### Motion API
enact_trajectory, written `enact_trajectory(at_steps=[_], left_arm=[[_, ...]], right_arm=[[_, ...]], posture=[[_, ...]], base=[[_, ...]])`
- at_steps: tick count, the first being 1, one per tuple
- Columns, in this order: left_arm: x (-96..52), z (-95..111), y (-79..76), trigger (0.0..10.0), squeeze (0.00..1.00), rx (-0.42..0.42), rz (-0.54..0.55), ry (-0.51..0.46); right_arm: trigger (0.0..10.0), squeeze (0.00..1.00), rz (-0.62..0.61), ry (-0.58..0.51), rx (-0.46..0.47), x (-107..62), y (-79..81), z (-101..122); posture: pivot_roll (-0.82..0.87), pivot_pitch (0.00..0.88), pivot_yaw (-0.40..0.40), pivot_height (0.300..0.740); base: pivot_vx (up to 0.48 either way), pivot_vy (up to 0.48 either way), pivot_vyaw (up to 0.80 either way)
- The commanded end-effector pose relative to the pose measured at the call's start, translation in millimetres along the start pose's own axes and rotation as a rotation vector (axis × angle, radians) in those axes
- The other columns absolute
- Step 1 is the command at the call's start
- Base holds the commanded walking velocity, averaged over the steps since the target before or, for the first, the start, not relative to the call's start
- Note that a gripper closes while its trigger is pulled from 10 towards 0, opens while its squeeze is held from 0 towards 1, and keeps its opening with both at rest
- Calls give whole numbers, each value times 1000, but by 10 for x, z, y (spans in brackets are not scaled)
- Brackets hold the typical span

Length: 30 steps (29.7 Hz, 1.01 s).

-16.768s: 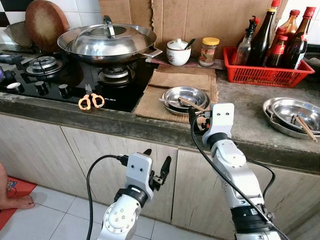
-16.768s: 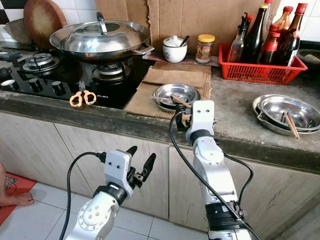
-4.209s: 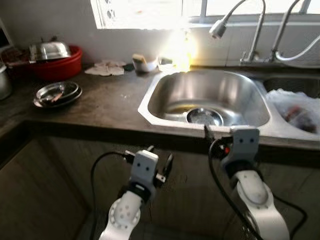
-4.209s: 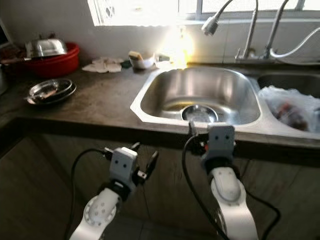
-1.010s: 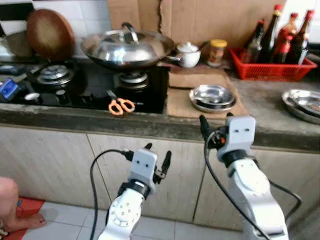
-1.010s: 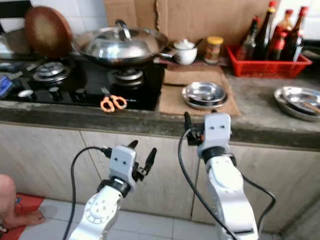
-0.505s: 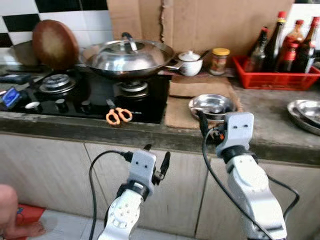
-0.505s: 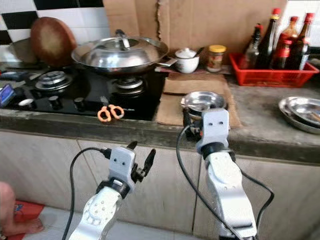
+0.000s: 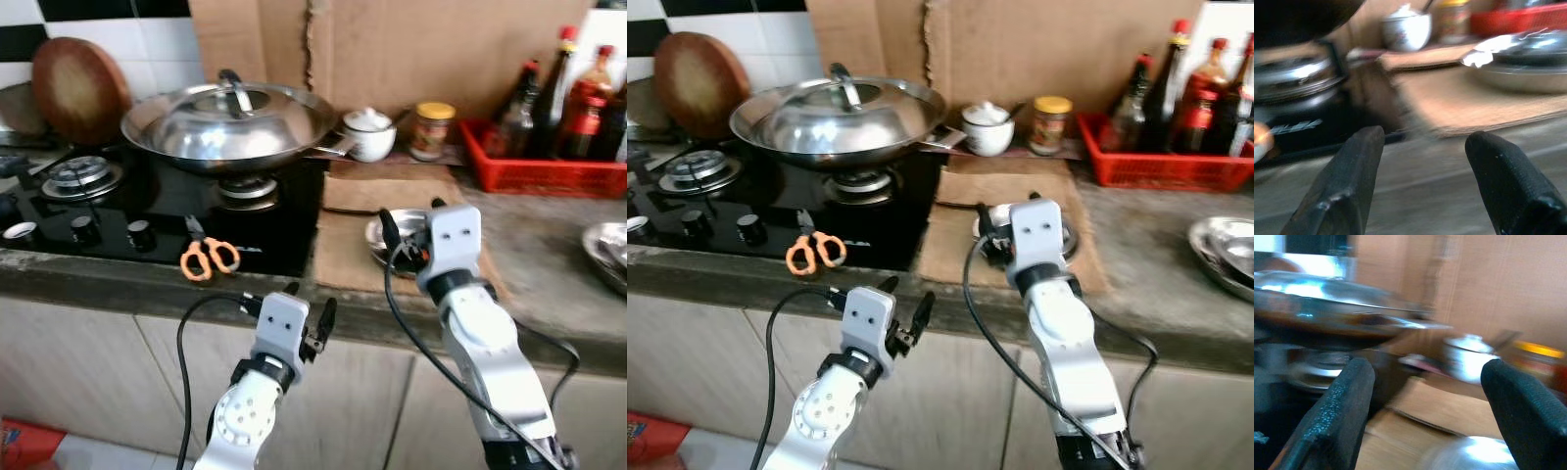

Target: Kitchen organization

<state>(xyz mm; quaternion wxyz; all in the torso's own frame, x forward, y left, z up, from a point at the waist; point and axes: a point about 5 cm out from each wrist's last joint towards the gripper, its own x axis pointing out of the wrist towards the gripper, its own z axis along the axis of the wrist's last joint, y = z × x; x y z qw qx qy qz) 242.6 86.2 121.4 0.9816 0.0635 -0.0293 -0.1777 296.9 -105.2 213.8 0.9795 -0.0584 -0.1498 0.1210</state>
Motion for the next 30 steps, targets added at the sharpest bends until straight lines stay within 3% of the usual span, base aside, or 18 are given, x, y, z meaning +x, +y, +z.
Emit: enact_trajectory(at_steps=[1,8,13,14,18,19,30], left_arm=[[2,29,-70,10000,0,-15,-22,-7],[-10,29,-96,10000,0,-28,-39,-5],[-10,45,-146,10000,0,-61,-78,-14],[-15,70,-166,10000,0,-79,-93,-31],[-32,169,-260,10000,0,-112,-159,-95],[-30,172,-270,10000,0,-114,-161,-95],[-46,158,-253,10000,0,-112,-159,-91]], right_arm=[[10000,0,-7,0,-9,-10,-69,-22],[10000,0,34,-35,-5,-17,-87,18],[10000,0,89,-28,-106,-53,-98,-16],[10000,1000,96,-18,-125,-58,-94,-37],[10000,1000,131,51,-235,-58,-61,-168],[10000,0,139,60,-265,-55,-46,-194],[10000,0,195,136,-388,-81,33,-341]], posture=[[118,0,-40,740],[115,0,-38,740],[113,0,-36,740],[111,0,-34,740],[113,0,-34,740],[113,0,-34,740],[117,1,-36,740]], base=[[0,0,0],[0,0,0],[0,0,0],[0,0,0],[0,0,0],[0,0,0],[0,0,0]])
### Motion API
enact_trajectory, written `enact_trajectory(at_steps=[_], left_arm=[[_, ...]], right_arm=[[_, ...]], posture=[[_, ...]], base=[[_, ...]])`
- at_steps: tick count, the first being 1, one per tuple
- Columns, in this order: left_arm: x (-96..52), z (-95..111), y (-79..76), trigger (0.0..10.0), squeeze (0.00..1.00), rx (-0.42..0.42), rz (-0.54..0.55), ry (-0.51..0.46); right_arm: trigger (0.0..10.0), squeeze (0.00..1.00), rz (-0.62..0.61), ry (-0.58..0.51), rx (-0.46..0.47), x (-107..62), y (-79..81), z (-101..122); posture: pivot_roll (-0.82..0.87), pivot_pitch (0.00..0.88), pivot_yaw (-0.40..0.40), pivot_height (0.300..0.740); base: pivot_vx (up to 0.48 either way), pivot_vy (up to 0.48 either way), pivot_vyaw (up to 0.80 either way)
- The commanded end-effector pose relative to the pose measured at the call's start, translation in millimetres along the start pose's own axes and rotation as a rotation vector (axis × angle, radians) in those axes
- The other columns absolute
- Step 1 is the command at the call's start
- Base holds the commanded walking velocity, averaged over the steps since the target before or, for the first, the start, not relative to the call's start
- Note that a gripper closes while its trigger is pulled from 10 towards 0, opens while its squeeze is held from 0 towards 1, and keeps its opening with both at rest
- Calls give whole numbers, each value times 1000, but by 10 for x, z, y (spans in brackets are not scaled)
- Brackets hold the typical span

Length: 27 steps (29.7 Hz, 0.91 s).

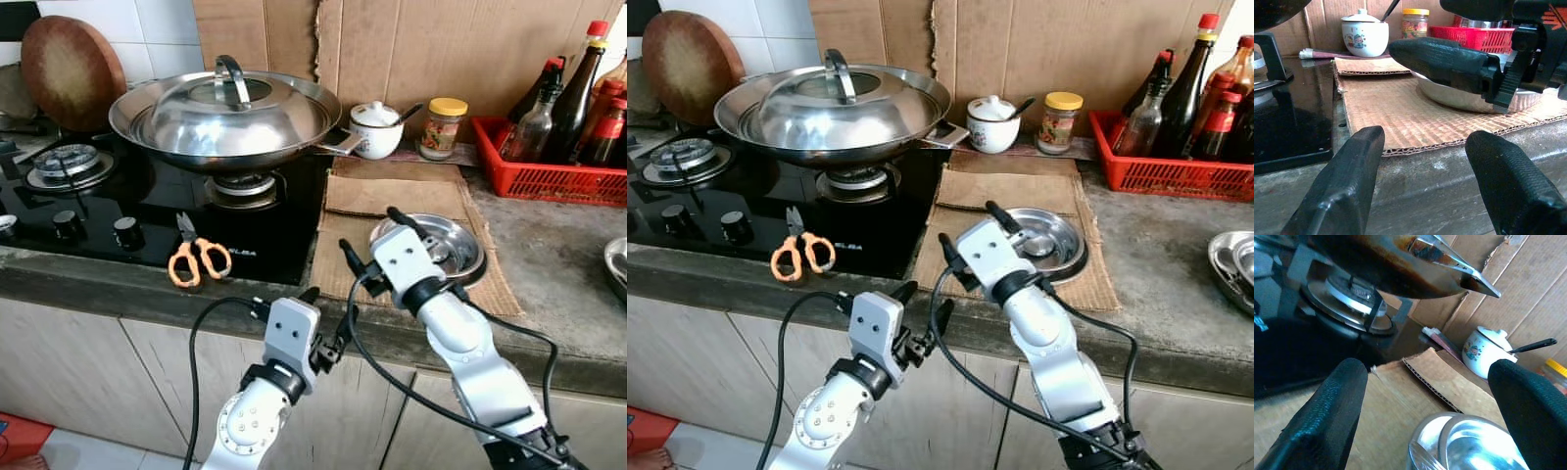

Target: Kitchen organization

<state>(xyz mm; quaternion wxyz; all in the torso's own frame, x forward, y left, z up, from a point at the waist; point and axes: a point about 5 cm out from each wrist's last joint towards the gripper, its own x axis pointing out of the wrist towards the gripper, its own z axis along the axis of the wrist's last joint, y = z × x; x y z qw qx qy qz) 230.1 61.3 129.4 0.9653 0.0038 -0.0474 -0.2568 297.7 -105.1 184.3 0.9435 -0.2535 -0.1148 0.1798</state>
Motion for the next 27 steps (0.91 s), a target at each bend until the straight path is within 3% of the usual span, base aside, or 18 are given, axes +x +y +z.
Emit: enact_trajectory(at_steps=[1,10,11,13,14,16,17,27], left_arm=[[-19,42,2,10000,0,3,-5,-23],[-19,43,-15,10000,0,0,-9,-26],[-21,42,-14,10000,0,1,-8,-25],[-23,40,-13,10000,0,1,-7,-25],[-30,33,-7,10000,0,3,-4,-22],[-32,31,-5,10000,0,4,-3,-21],[-33,30,-6,10000,0,3,-3,-21],[-29,33,-7,10000,0,8,-3,-24]], right_arm=[[10000,0,17,48,-35,-4,17,-79],[10000,0,6,115,-65,-32,-16,-183],[9412,0,3,115,-63,-47,-30,-188],[9412,0,1,114,-64,-53,-36,-188],[2235,0,0,119,-70,-73,-48,-198],[2235,0,0,121,-71,-78,-49,-200],[0,0,0,125,-70,-89,-45,-211],[0,0,5,129,-89,-114,-44,-224]], posture=[[117,1,-36,740],[112,0,-37,740],[113,0,-38,740],[113,0,-38,740],[111,0,-38,740],[111,0,-38,740],[109,0,-36,740],[109,0,-37,740]], base=[[0,0,0],[0,0,0],[0,0,0],[0,0,0],[0,0,0],[0,0,0],[0,0,0],[0,0,0]])
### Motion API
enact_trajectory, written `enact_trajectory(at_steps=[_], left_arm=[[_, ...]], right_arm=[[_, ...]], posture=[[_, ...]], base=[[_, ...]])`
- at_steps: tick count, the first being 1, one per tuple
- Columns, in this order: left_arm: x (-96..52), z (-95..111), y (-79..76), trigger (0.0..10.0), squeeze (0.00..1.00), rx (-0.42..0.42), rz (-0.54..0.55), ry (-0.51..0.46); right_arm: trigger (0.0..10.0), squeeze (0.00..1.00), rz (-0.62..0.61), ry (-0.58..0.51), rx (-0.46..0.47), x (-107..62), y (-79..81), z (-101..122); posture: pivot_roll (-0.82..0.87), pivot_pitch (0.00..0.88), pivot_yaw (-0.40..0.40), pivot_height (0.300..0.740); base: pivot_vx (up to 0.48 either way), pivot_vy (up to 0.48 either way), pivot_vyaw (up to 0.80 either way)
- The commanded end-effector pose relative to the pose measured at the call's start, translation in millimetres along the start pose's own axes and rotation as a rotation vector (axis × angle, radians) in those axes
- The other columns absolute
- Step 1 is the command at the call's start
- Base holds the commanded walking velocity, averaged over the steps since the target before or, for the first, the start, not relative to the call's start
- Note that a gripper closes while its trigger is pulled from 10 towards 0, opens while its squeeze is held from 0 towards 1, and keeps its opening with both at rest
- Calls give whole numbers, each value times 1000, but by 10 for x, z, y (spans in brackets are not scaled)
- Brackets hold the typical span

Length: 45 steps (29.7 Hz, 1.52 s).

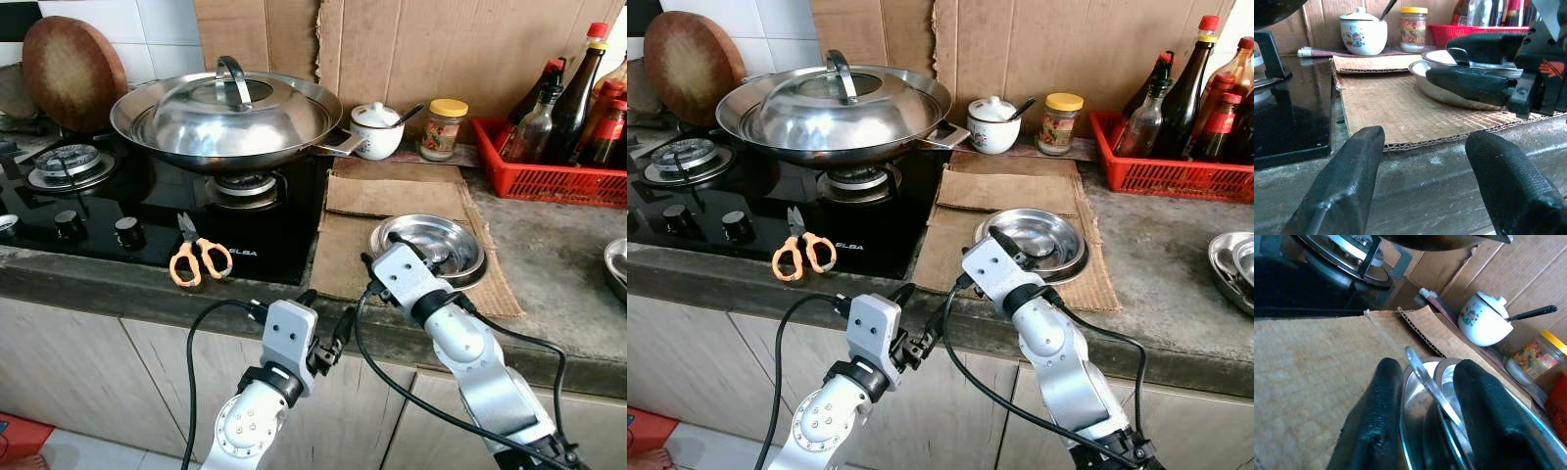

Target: Kitchen organization

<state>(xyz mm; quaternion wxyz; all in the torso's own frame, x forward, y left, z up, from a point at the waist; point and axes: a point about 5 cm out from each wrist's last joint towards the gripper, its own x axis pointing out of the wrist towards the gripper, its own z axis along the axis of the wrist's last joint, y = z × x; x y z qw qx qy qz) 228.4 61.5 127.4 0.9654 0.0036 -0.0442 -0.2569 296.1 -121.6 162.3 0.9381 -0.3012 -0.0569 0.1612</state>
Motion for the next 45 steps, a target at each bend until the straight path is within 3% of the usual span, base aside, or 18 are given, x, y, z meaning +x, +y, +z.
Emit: enact_trajectory(at_steps=[1,15,19,22,25,31,45], left_arm=[[-12,50,0,10000,0,10,-3,-30],[0,52,16,10000,0,20,-1,-33],[4,52,22,10000,0,22,1,-32],[12,26,31,10000,0,32,11,-17],[8,22,44,10000,0,34,15,-11],[13,15,76,10000,0,49,30,-6],[30,18,129,10000,0,69,64,-7]], right_arm=[[0,0,-3,-5,-13,-10,-32,25],[0,0,-43,-19,-6,20,-105,57],[0,0,-120,-53,7,35,-191,122],[0,0,-287,-187,176,-12,-369,343],[0,0,-356,-261,297,-85,-413,487],[0,0,-441,-332,407,-143,-466,659],[0,0,-494,-392,450,-131,-614,806]], posture=[[109,0,-37,740],[109,0,-35,740],[110,0,-36,740],[111,0,-35,740],[108,0,-31,740],[102,0,-24,740],[106,0,-28,740]], base=[[0,0,0],[0,0,0],[0,0,0],[0,0,0],[0,0,0],[0,0,0],[-55,0,0]])
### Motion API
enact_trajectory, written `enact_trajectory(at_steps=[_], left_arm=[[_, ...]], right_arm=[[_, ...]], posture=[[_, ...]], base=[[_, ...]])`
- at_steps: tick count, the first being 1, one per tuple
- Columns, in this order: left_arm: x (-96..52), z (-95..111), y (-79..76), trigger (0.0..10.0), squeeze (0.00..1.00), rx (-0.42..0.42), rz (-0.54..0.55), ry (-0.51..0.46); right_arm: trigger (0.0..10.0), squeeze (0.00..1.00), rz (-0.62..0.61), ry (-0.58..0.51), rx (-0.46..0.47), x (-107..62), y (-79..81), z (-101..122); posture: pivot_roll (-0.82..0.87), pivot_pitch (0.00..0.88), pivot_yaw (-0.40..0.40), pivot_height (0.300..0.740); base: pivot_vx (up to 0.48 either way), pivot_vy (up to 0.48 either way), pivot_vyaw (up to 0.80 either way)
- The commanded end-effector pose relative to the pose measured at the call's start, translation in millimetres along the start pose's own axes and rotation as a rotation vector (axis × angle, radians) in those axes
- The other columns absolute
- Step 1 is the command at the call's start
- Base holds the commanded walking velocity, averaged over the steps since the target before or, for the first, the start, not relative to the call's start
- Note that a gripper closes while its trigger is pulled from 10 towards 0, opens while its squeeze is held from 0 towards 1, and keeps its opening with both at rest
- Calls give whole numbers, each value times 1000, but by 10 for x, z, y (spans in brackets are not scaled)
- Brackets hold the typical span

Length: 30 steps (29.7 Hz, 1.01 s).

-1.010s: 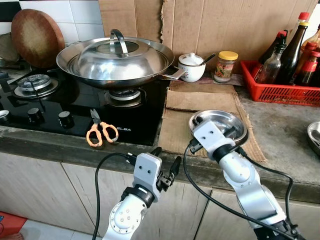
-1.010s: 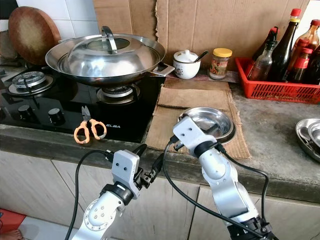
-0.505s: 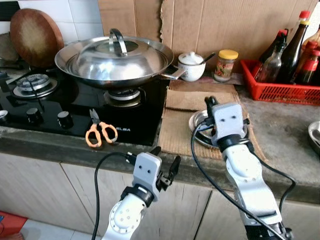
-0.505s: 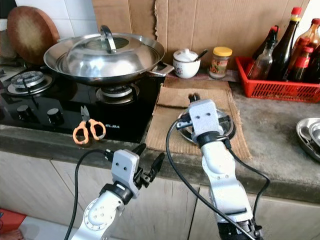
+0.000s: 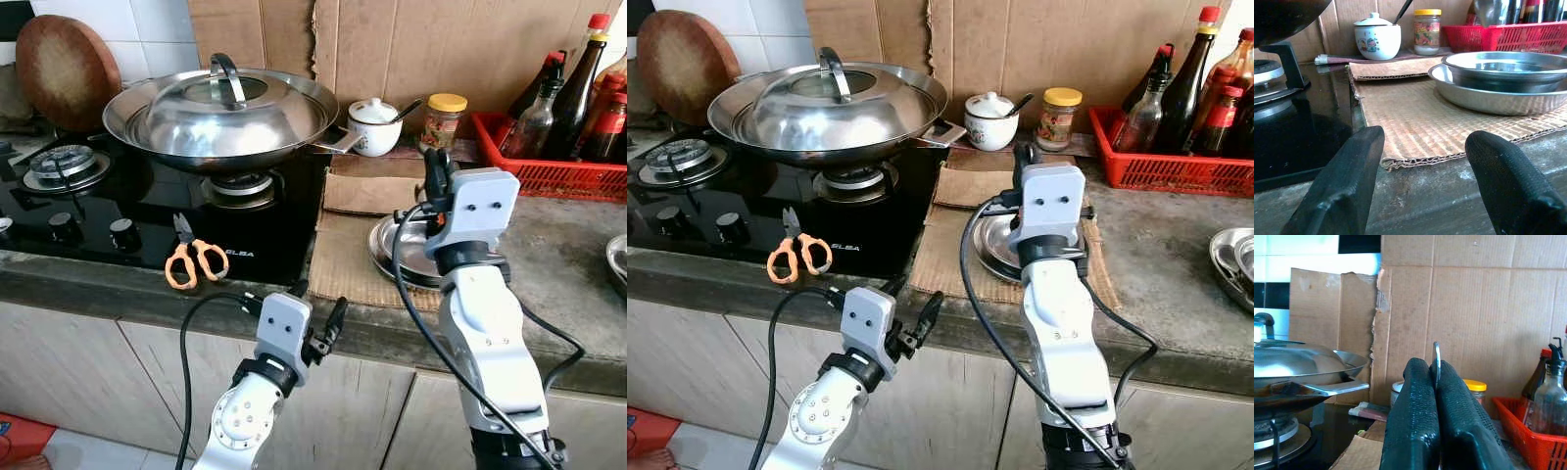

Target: Kitchen organization

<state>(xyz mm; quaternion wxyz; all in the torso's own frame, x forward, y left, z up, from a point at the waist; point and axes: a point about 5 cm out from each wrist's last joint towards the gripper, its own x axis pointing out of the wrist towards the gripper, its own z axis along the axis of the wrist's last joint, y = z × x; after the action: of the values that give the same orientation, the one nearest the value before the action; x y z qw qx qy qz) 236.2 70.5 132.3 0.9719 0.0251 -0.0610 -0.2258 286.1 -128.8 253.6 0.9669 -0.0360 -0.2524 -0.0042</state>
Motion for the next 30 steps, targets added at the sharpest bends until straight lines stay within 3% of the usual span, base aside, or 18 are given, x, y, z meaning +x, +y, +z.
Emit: enact_trajectory(at_steps=[1,22,30], left_arm=[[3,-25,8,10000,0,16,1,13],[15,-36,12,10000,0,32,-4,16],[8,-43,7,10000,0,35,-11,17]], right_arm=[[0,0,-9,-36,15,32,-9,100],[0,0,-48,-85,31,118,-71,240],[0,0,-59,17,-2,-67,-129,7]], posture=[[106,0,-28,740],[109,0,-24,740],[105,0,-20,740]], base=[[-270,0,0],[-311,0,0],[-332,0,0]])
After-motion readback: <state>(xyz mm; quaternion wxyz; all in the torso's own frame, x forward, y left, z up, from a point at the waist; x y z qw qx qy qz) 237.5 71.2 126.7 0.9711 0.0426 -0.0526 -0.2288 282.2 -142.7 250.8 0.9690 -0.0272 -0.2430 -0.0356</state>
